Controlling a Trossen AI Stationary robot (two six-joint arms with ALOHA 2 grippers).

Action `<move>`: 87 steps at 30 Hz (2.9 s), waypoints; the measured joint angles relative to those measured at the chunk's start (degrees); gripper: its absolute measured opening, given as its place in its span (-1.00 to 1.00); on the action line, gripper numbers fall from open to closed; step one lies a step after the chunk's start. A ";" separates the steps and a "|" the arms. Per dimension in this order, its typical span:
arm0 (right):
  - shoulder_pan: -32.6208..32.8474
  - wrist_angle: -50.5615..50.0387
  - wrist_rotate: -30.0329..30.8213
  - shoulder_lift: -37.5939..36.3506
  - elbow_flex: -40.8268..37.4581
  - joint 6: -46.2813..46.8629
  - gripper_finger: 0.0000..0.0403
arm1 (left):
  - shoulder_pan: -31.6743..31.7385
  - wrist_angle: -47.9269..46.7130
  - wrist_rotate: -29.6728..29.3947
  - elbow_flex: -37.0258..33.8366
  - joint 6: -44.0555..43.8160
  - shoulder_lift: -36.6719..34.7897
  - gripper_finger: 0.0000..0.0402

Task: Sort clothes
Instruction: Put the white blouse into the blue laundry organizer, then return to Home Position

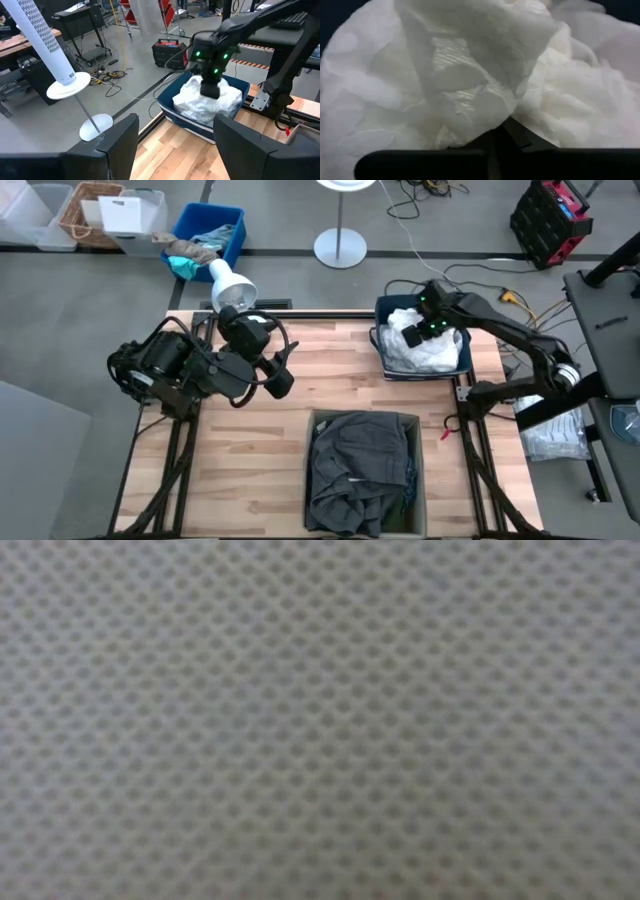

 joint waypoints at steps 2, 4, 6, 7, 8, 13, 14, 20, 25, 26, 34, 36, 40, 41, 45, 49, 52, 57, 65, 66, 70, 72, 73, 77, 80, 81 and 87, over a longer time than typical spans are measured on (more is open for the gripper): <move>0.00 -2.59 -0.02 -2.31 1.29 0.75 -0.94 | 0.00 0.00 0.00 0.00 0.10 0.00 0.16; 0.00 -3.78 0.02 -4.61 2.40 0.96 -0.94 | 0.00 0.00 0.02 0.00 0.18 0.00 0.16; 0.00 -4.63 0.07 -6.55 3.05 1.01 -0.94 | 0.00 0.00 0.00 0.00 0.20 0.00 0.16; 0.00 -4.82 0.09 -7.50 3.41 1.02 -0.94 | 0.00 0.00 0.00 0.00 0.20 0.00 0.16; 0.00 -4.87 0.18 -8.42 3.86 1.42 -0.94 | 0.00 0.00 0.02 0.00 0.20 0.00 0.16; 0.00 -6.64 0.26 -12.15 6.47 3.66 -0.94 | 0.00 0.26 1.47 0.00 0.23 0.24 0.16; 0.00 -6.86 0.06 -12.92 7.04 4.12 -0.94 | 0.00 0.22 1.53 0.00 0.61 0.28 0.16; 0.46 -6.91 -2.62 -18.82 9.59 5.56 -0.94 | 0.00 0.53 1.51 0.00 3.24 0.60 0.16; 3.60 -5.00 -9.22 -25.21 10.03 4.36 -0.94 | 0.00 0.12 3.47 -0.02 1.37 0.59 0.16; 4.59 -3.84 -11.49 -26.63 9.78 4.20 -0.94 | 0.00 -0.13 4.39 -0.21 2.29 0.59 0.16; 14.19 16.25 -22.21 -40.83 3.30 6.32 -0.94 | -3.38 4.36 5.65 -0.44 10.60 -1.62 0.16; 16.32 22.67 -22.35 -44.35 0.27 8.02 -0.94 | -4.15 9.00 7.06 -0.83 15.16 -1.75 0.16; 19.68 36.77 -26.81 -49.12 -5.99 9.96 -0.94 | -3.80 19.00 17.31 -1.78 24.72 -1.64 0.16; 20.31 39.04 -27.38 -49.38 -7.61 10.75 -0.94 | -3.44 21.06 19.04 -2.08 26.24 -1.64 0.16; 22.76 48.03 -30.33 -48.58 -11.99 13.45 -0.94 | -2.87 26.09 21.64 -4.11 29.04 -2.63 0.16; 25.81 50.41 -30.86 -45.58 -12.49 13.13 -0.94 | -2.89 31.51 24.46 -9.25 30.05 -6.28 0.16; 28.36 51.94 -30.77 -43.42 -12.62 11.59 -0.94 | -2.95 36.87 25.33 -17.05 30.06 -11.86 0.16; 32.15 52.49 -30.71 -41.74 -11.69 6.26 -0.94 | -2.86 55.99 30.40 -37.45 34.57 -23.62 0.16; 32.84 51.68 -28.53 -42.26 -11.61 4.61 -0.94 | 3.65 78.00 37.02 -64.42 36.42 -36.25 0.16; 32.77 51.13 -26.59 -42.27 -11.61 5.66 -0.94 | 4.76 78.76 38.36 -66.78 35.02 -37.42 0.16; 32.76 49.40 -21.95 -42.38 -11.64 6.87 -0.94 | 6.65 81.33 41.97 -73.49 33.35 -43.18 0.16; 32.91 48.08 -27.62 -42.79 -11.71 8.16 -0.94 | 6.64 81.76 42.00 -76.27 33.95 -46.34 0.16; 32.99 48.31 -33.44 -42.77 -11.80 5.80 -0.94 | 6.64 81.83 42.01 -77.63 33.92 -47.86 0.16; 33.45 49.19 -45.22 -43.41 -13.27 -0.89 -0.94 | 6.64 84.32 41.99 -84.57 32.40 -54.31 0.16; 34.08 49.22 -49.38 -44.17 -15.12 -5.70 -0.94 | 6.64 90.36 41.94 -91.70 32.64 -58.68 0.16; 34.26 49.11 -50.89 -44.58 -15.80 -7.29 -0.94 | 6.65 92.82 41.90 -94.13 32.79 -59.94 0.16; 34.42 49.27 -51.51 -48.31 -19.63 -10.01 -0.94 | 6.67 101.79 38.33 -105.28 33.86 -65.84 0.16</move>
